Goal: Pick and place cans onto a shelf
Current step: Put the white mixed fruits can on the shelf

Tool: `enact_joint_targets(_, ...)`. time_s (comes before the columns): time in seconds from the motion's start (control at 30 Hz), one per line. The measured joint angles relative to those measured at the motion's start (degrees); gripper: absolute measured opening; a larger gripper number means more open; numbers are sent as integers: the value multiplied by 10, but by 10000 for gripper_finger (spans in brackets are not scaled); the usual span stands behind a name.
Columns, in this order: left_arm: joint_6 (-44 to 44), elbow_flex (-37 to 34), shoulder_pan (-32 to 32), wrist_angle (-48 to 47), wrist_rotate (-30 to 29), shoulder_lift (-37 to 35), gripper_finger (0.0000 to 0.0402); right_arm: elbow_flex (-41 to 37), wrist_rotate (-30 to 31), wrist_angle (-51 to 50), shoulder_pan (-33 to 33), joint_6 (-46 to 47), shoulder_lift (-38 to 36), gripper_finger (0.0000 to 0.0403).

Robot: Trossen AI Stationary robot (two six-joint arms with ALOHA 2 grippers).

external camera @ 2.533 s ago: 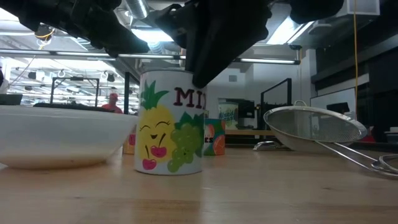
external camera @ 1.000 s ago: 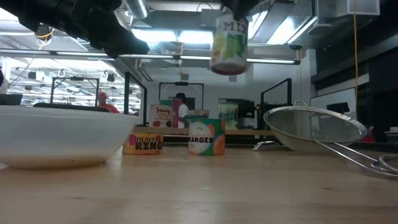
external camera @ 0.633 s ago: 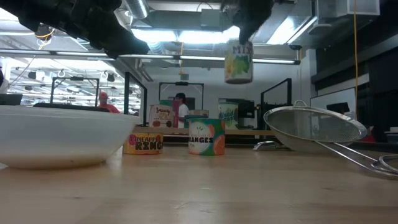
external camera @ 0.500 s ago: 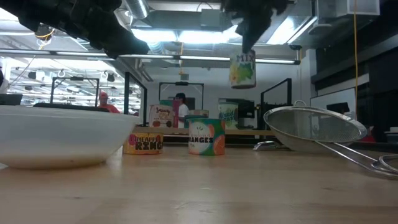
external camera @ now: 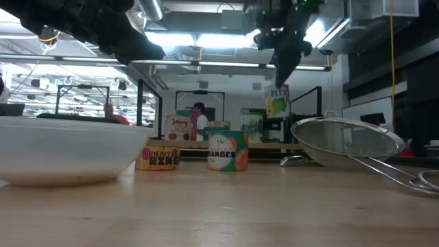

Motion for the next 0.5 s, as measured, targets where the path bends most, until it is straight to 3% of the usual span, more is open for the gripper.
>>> enact_joint_targets(0.2, 0, 0, 0, 0, 0, 0, 98, -47, 0, 88, -44, -7, 1, 10)
enact_joint_targets(0.5, 0, 0, 0, 0, 0, 0, 98, -100, 0, 126, -77, -10, 1, 10)
